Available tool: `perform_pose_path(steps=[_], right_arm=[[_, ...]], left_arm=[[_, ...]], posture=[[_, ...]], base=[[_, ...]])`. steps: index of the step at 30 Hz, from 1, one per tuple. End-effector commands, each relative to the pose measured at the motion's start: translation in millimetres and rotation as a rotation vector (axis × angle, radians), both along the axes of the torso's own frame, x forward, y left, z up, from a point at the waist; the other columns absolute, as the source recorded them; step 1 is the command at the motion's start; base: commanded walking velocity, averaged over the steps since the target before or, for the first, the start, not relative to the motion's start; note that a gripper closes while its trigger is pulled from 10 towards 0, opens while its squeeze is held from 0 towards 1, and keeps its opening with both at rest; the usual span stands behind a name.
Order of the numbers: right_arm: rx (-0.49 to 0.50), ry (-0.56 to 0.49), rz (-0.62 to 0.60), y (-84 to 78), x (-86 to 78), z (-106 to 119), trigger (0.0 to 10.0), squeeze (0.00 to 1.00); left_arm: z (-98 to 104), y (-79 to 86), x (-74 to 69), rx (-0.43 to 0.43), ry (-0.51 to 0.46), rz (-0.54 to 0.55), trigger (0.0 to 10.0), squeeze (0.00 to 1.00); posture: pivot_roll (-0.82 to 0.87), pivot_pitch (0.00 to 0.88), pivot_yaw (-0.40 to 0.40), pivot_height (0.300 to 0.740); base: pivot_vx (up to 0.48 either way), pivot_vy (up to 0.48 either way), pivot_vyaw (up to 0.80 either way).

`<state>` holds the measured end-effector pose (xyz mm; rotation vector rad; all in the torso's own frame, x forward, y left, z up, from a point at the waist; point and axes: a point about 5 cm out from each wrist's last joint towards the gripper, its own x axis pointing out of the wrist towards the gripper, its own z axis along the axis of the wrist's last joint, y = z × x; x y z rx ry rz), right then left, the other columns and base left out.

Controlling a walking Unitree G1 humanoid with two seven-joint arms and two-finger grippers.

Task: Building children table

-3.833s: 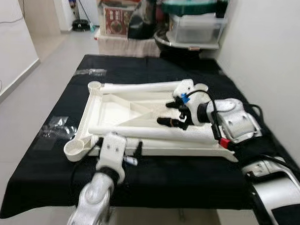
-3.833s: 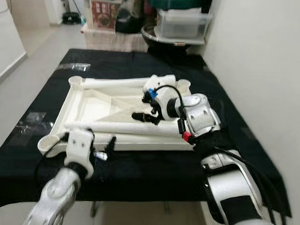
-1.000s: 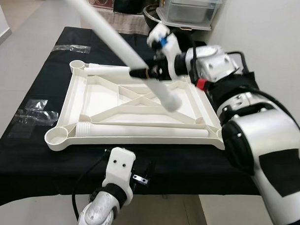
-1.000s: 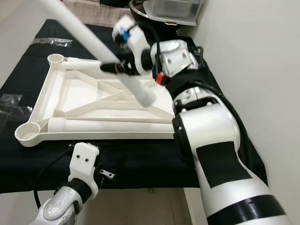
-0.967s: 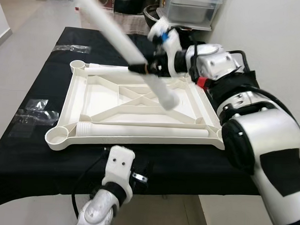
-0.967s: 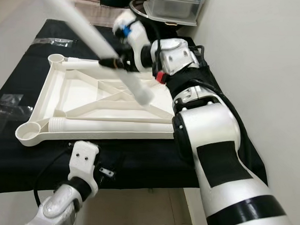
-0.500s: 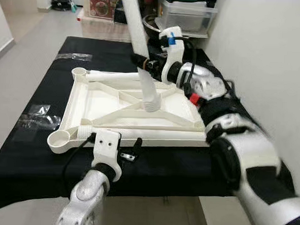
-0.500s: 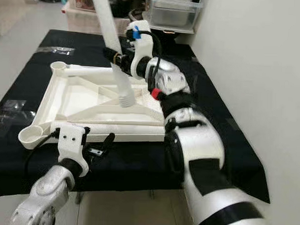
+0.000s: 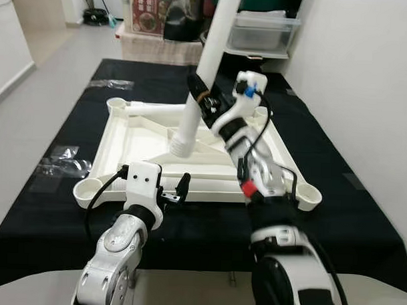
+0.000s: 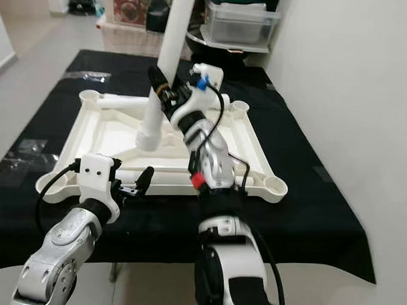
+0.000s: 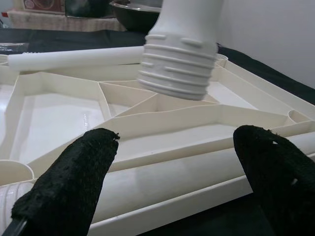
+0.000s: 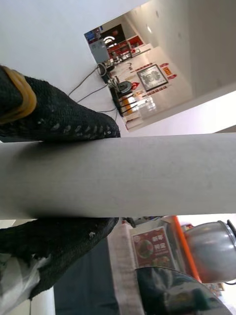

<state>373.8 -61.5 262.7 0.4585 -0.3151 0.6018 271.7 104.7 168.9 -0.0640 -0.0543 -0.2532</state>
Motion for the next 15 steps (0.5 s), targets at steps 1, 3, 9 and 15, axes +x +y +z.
perform_pose_path(steps=[1, 3, 9, 15], right_arm=[[0.015, -0.027, 0.001, 1.0, -3.8, 6.6, 0.0, 0.00], [0.027, -0.034, -0.001, 0.6, -10.3, 5.2, 0.0, 0.00], [0.044, -0.028, 0.014, 1.3, -22.3, 0.4, 0.0, 0.00], [0.008, -0.008, 0.019, 6.2, -36.6, -15.2, 0.0, 0.00]], left_arm=[[-1.1, 0.4, 1.6, 0.017, -0.004, 0.006, 10.0, 0.00], [1.9, 2.1, 5.1, 0.039, -0.026, 0.011, 10.0, 0.00], [7.8, 5.1, 14.6, 0.056, -0.048, 0.007, 10.0, 0.00], [7.1, -9.7, 18.2, 0.072, -0.042, -0.132, 10.0, 0.00]], posture=[[0.05, 0.000, -0.066, 0.740], [0.05, 0.000, -0.061, 0.740], [0.04, 0.000, -0.053, 0.740], [0.04, 0.000, -0.054, 0.740]], base=[[0.000, 0.000, 0.00], [0.000, 0.000, 0.00], [0.000, 0.000, 0.00], [0.000, 0.000, 0.00]])
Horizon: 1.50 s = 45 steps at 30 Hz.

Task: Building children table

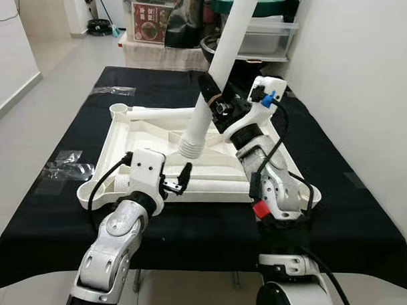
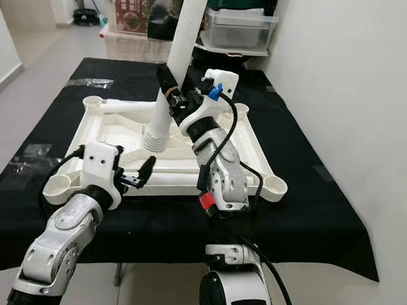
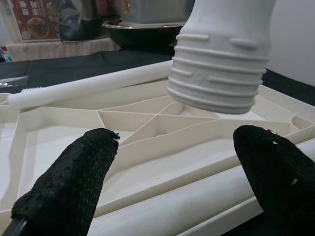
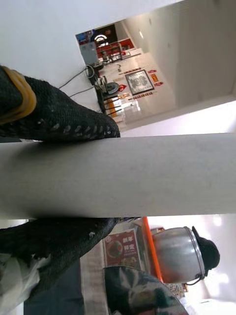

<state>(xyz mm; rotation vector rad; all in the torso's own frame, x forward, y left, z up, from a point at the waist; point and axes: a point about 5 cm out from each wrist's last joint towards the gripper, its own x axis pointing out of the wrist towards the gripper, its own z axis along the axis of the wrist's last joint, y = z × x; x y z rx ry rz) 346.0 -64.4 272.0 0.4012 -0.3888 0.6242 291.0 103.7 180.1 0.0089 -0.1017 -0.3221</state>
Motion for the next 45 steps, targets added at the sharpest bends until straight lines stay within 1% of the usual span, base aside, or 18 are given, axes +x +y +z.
perform_pose_path(steps=[1, 2, 3, 5, 7, 10, 13, 17, 20, 23, 27, 37, 42, 43, 44, 45], right_arm=[[0.039, 0.080, 0.023, 9.1, -8.8, -24.5, 0.0, 0.00], [0.039, 0.080, 0.023, 9.1, -8.8, -24.5, 0.0, 0.00], [0.036, 0.082, 0.023, 9.2, -9.6, -25.1, 0.0, 0.00], [0.018, 0.076, 0.024, 10.8, -12.2, -24.9, 0.0, 0.00], [0.015, 0.075, 0.031, 11.7, -13.3, -24.2, 0.0, 0.00], [0.008, 0.072, 0.037, 12.5, -14.6, -23.8, 0.0, 0.00], [-0.011, 0.078, 0.049, 13.6, -18.7, -29.1, 0.0, 0.00], [-0.013, 0.090, 0.049, 13.6, -21.3, -33.8, 0.0, 0.00], [-0.012, 0.095, 0.057, 14.7, -24.6, -35.3, 0.0, 0.00], [-0.003, 0.095, 0.073, 16.2, -30.2, -35.8, 0.0, 0.00], [-0.005, 0.096, 0.077, 16.6, -32.5, -36.0, 0.0, 0.00], [-0.019, 0.079, 0.116, 21.5, -39.2, -32.4, 0.0, 0.00], [-0.037, 0.091, 0.153, 27.1, -47.0, -38.4, 0.0, 0.00], [-0.039, 0.093, 0.155, 27.5, -47.4, -38.4, 0.0, 0.00], [-0.041, 0.095, 0.159, 28.1, -48.1, -38.5, 0.0, 0.00], [-0.041, 0.095, 0.159, 28.1, -48.1, -38.5, 0.0, 0.00]], left_arm=[[-4.1, -8.8, -1.2, 0.007, 0.018, -0.066, 10.0, 0.00], [-4.1, -8.8, -1.2, 0.007, 0.018, -0.066, 10.0, 0.00], [-5.0, -12.1, -2.7, 0.015, 0.019, -0.092, 10.0, 0.00], [-8.7, -18.1, -5.2, 0.005, 0.034, -0.112, 10.0, 0.00], [-8.8, -19.4, -5.1, 0.013, 0.029, -0.117, 10.0, 0.00], [-8.6, -18.9, -3.9, 0.008, 0.029, -0.107, 10.0, 0.00], [-6.0, -12.1, 1.8, 0.033, 0.005, -0.075, 10.0, 0.00], [-7.8, -8.2, 3.4, 0.033, 0.015, -0.067, 10.0, 0.00], [-10.0, -7.3, 3.2, 0.050, 0.015, -0.076, 10.0, 0.00], [-12.9, -9.5, 3.4, 0.026, 0.039, -0.082, 10.0, 0.00], [-14.7, -12.5, 3.1, 0.031, 0.036, -0.095, 10.0, 0.00], [-23.5, -18.5, 0.3, 0.018, 0.070, -0.133, 10.0, 0.00], [-26.0, -18.9, -0.2, 0.022, 0.075, -0.137, 10.0, 0.00], [-25.9, -18.4, 0.1, 0.021, 0.073, -0.134, 9.0, 0.00], [-25.6, -18.0, 0.3, 0.025, 0.067, -0.133, 5.0, 0.00], [-25.6, -18.0, 0.3, 0.025, 0.067, -0.133, 5.0, 0.00]], posture=[[0.04, 0.000, -0.054, 0.740], [0.04, 0.000, -0.054, 0.740], [0.04, 0.000, -0.054, 0.740], [0.04, 0.000, -0.051, 0.740], [0.03, 0.000, -0.051, 0.740], [0.04, 0.000, -0.053, 0.740], [0.04, 0.000, -0.053, 0.740], [0.04, 0.000, -0.048, 0.740], [0.04, 0.000, -0.046, 0.740], [0.03, 0.000, -0.043, 0.740], [0.03, 0.000, -0.046, 0.740], [0.02, 0.000, -0.043, 0.740], [0.03, 0.000, -0.041, 0.740], [0.02, 0.000, -0.043, 0.740], [0.02, 0.000, -0.044, 0.740], [0.02, 0.000, -0.044, 0.740]], base=[[0.000, 0.000, 0.00], [0.000, 0.000, 0.00], [0.000, 0.000, 0.00], [0.000, 0.000, 0.00], [0.000, 0.000, 0.00], [0.000, 0.000, 0.00], [0.000, 0.000, 0.00], [0.000, 0.000, 0.00], [0.000, 0.000, 0.00], [0.000, 0.000, 0.00], [0.000, 0.000, 0.00], [0.000, 0.000, 0.00], [0.000, 0.000, 0.00], [0.000, 0.000, 0.00], [0.000, 0.000, 0.00], [0.000, 0.000, 0.00]])
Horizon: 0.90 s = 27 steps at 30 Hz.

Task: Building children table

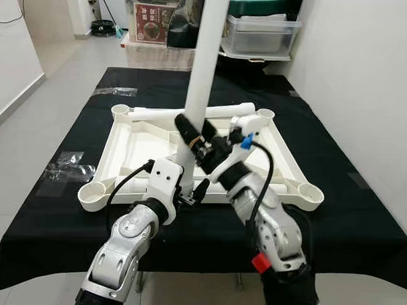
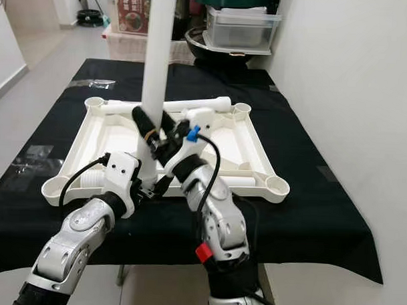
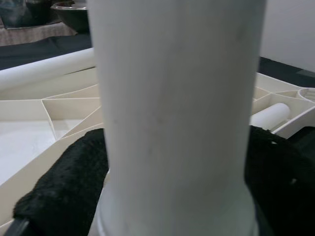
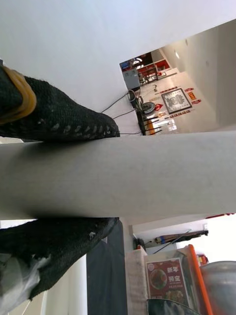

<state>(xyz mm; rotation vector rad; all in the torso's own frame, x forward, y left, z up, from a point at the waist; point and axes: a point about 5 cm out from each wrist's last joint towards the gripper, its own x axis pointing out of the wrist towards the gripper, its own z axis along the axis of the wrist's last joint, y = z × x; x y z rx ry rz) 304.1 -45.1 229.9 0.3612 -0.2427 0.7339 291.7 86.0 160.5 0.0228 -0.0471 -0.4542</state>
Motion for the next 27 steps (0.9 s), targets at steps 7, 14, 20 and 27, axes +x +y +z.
perform_pose_path(steps=[7, 14, 20, 27], right_arm=[[0.040, 0.005, 0.034, 7.0, -6.6, 2.4, 0.0, 0.00], [0.041, -0.002, 0.003, 3.2, -2.1, 4.6, 0.0, 0.00], [0.016, 0.011, -0.066, -4.3, 7.0, 4.1, 10.0, 0.00], [0.007, 0.031, -0.058, -7.1, 9.7, 2.9, 10.0, 0.82]], left_arm=[[-7.3, -1.5, -3.1, 0.008, 0.000, -0.017, 0.0, 0.00], [-10.8, -0.7, -4.0, 0.044, -0.003, -0.006, 0.0, 0.00], [-14.5, 7.9, -2.3, 0.183, -0.033, 0.019, 10.0, 0.00], [-16.2, 17.5, -3.1, 0.272, -0.069, -0.002, 10.0, 0.00]], posture=[[0.02, 0.000, -0.044, 0.740], [0.03, 0.000, -0.045, 0.740], [0.03, 0.000, -0.045, 0.740], [0.03, 0.000, -0.046, 0.740]], base=[[0.000, 0.000, 0.00], [0.000, 0.000, 0.00], [0.000, 0.000, 0.00], [0.000, 0.000, 0.00]])
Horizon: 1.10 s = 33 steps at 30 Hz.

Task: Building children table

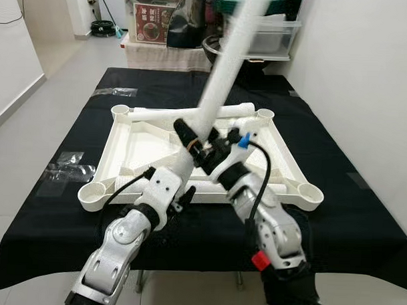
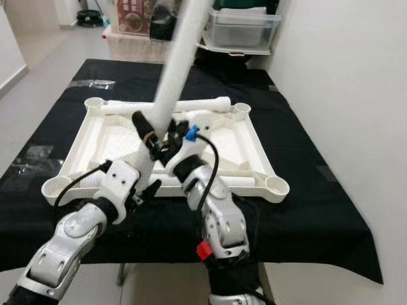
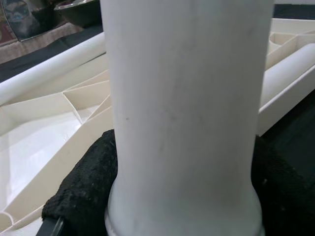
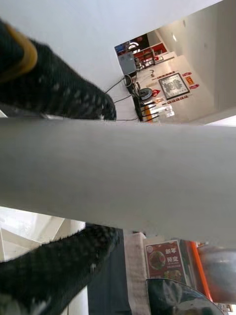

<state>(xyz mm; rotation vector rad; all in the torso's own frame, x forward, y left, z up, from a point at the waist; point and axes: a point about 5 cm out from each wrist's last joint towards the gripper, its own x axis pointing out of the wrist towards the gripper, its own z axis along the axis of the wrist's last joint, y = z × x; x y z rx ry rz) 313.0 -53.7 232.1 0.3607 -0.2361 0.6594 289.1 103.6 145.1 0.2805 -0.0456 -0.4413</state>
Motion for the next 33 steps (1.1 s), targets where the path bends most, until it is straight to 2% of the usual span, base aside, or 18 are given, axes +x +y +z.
perform_pose_path(steps=[1, 14, 26, 27, 33], right_arm=[[0.014, 0.028, 0.020, 0.4, 2.0, 0.4, 10.0, 0.00], [0.027, 0.078, 0.084, 3.5, 0.8, -2.9, 10.0, 0.00], [0.024, 0.103, 0.122, 8.7, -3.0, -5.7, 10.0, 0.00], [0.026, 0.104, 0.123, 8.9, -3.1, -6.0, 0.0, 0.00], [0.026, 0.104, 0.129, 9.4, -3.5, -6.1, 0.0, 0.00]], left_arm=[[-0.3, 3.3, -0.8, 0.051, -0.025, -0.030, 10.0, 0.00], [-1.0, 4.9, -0.6, 0.117, -0.054, -0.067, 10.0, 0.00], [-6.3, 0.1, -5.8, 0.135, -0.052, -0.100, 10.0, 0.00], [-6.9, -1.0, -6.5, 0.145, -0.057, -0.108, 10.0, 0.00], [-9.0, -1.8, -7.5, 0.144, -0.049, -0.116, 10.0, 0.00]], posture=[[0.04, 0.000, -0.046, 0.740], [0.03, 0.000, -0.044, 0.740], [0.03, 0.000, -0.043, 0.740], [0.03, 0.000, -0.041, 0.740], [0.03, 0.000, -0.038, 0.740]], base=[[0.000, 0.000, 0.00], [0.000, 0.000, 0.00], [0.000, 0.000, 0.00], [0.000, 0.000, 0.00], [0.000, 0.000, 0.00]])
